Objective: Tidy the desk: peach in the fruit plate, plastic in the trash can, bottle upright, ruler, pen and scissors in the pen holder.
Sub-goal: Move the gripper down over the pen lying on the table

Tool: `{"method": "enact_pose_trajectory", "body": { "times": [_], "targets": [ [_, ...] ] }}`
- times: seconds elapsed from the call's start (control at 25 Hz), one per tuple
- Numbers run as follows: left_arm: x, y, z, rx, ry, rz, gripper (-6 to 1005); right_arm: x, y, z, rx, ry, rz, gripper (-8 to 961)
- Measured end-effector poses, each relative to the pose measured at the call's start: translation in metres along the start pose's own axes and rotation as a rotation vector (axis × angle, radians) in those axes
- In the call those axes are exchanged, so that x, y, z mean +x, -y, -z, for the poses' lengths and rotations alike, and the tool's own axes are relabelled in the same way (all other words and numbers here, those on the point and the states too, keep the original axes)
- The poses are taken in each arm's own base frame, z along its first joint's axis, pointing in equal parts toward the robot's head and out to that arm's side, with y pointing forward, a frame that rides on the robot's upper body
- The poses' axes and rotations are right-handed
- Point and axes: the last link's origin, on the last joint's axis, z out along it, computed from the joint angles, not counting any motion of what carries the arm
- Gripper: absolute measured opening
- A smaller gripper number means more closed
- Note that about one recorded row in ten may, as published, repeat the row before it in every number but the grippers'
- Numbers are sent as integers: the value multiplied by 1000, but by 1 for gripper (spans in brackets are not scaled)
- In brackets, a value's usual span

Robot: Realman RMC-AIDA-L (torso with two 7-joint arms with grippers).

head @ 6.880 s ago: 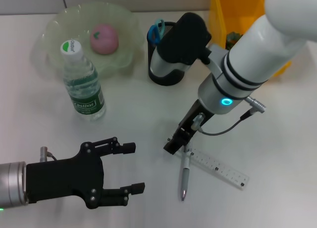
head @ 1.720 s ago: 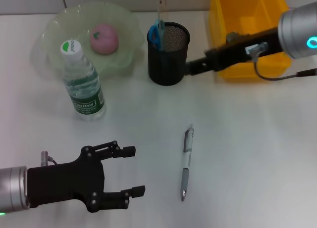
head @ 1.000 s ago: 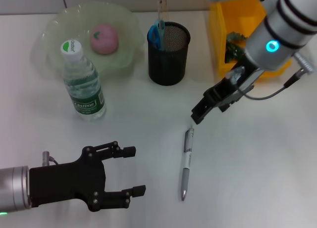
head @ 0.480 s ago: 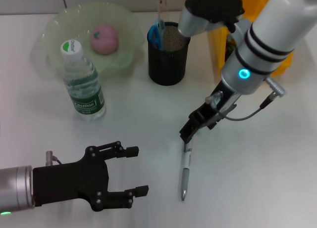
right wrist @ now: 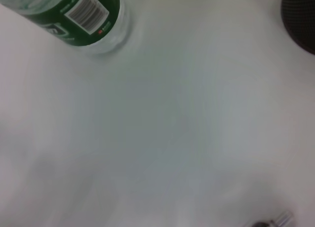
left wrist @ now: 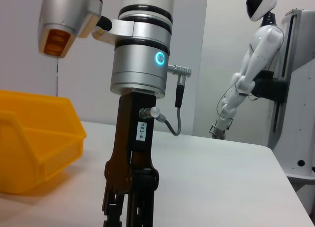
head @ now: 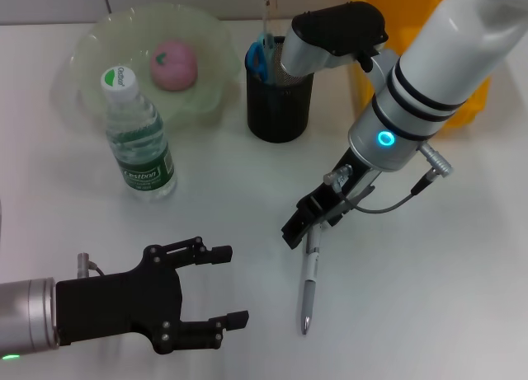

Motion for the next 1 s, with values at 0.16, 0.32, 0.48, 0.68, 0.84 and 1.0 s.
{"method": "enact_pose_trajectory", "body": {
  "times": [0.16,0.32,0.48,0.68,0.84,1.0],
  "targets": [
    [0,0,0,0,0,0,798,0,-1,-2,10,-3,13,651],
    [0,0,0,0,0,1,797,1,0,-4,14,-18,9,642],
    [0,0,0,1,0,2,797,2,2,-6,16,-27,0,633],
    [-1,-1,0,1,0,2,797,2,2,-6,12,-25,-8,616],
    [0,0,0,1,0,2,797,2,3,-6,13,-25,-8,584],
    [0,0,0,0,0,0,797,2,4,-8,18,-26,-12,552]
  ]
}}
